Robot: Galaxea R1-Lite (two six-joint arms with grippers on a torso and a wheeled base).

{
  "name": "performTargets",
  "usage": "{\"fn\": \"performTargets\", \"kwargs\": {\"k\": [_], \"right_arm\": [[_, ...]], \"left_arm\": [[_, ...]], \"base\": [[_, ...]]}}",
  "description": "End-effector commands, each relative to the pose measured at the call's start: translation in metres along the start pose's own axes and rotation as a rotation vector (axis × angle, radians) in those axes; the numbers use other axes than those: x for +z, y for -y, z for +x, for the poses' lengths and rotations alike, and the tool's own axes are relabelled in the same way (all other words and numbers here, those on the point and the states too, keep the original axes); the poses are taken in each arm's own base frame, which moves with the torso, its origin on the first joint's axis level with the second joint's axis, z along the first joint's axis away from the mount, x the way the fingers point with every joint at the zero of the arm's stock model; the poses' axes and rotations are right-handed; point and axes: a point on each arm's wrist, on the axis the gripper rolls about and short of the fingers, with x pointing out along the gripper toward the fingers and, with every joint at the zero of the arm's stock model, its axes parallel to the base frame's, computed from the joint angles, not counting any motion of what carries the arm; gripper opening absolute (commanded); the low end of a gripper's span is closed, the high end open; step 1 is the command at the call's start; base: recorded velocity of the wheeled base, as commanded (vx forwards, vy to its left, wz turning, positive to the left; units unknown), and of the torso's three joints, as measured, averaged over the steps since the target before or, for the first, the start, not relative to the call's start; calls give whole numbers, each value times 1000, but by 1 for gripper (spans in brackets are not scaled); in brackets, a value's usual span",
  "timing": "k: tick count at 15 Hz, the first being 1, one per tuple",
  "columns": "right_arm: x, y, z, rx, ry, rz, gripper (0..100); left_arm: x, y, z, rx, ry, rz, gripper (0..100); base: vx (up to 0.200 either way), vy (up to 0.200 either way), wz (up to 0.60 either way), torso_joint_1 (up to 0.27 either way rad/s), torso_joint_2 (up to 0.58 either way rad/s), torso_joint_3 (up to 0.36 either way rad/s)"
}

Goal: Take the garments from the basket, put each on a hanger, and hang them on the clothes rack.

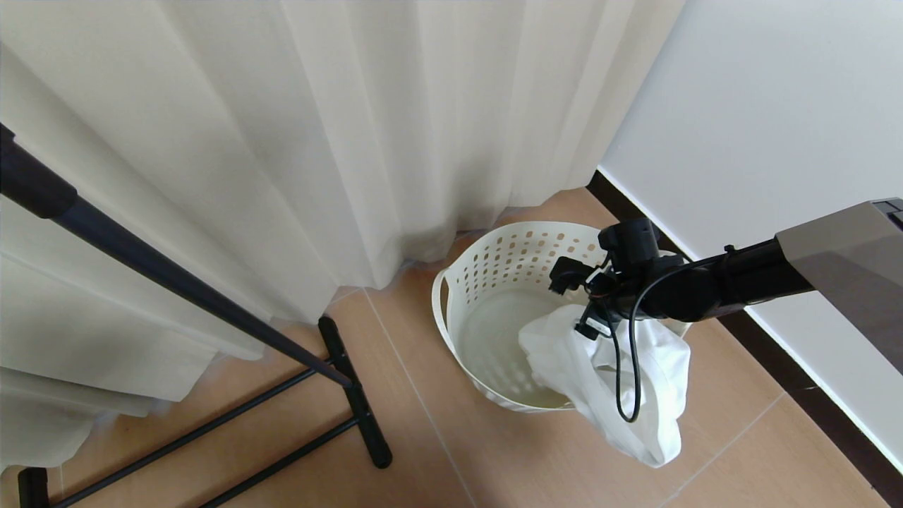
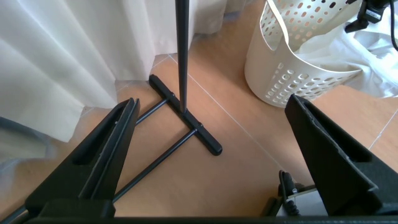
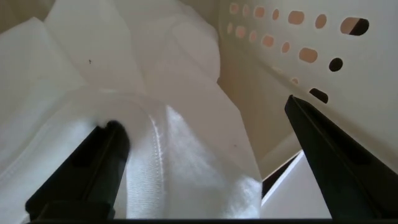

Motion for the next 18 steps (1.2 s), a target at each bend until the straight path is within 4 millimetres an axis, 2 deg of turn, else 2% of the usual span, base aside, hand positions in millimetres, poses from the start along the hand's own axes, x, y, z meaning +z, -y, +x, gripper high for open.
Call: {"fn": "performTargets", "kwargs": {"k": [1,2,7,9,11,16,17,18], "right_arm": [[1,1,0,-8,0,1,100],[1,1,0,-8,0,1,0],[2,0,-5,0,9,55,0],[1,3,-28,-23,48,108,0],[0,-5,-72,-20,155,174,0],[-33,-20,-199,-110,430,284,0],[-35,-24,-215,-103,471,300,0],[-36,-36,-245,-56,565,353,0]], "left_arm": [[0,0,0,0,-1,-2,100],[0,0,0,0,-1,0,100],[0,0,0,0,-1,-2,100],[0,0,0,0,-1,-2,100],[0,0,0,-1,-1,0,100],[0,0,0,-1,-1,0,100],[0,0,0,-1,-1,0,100],[0,0,0,-1,-1,-2,100]], "base": [[0,0,0,0,0,0],[0,0,0,0,0,0],[0,0,0,0,0,0],[0,0,0,0,0,0],[0,0,0,0,0,0],[0,0,0,0,0,0],[0,0,0,0,0,0],[0,0,0,0,0,0]]}}
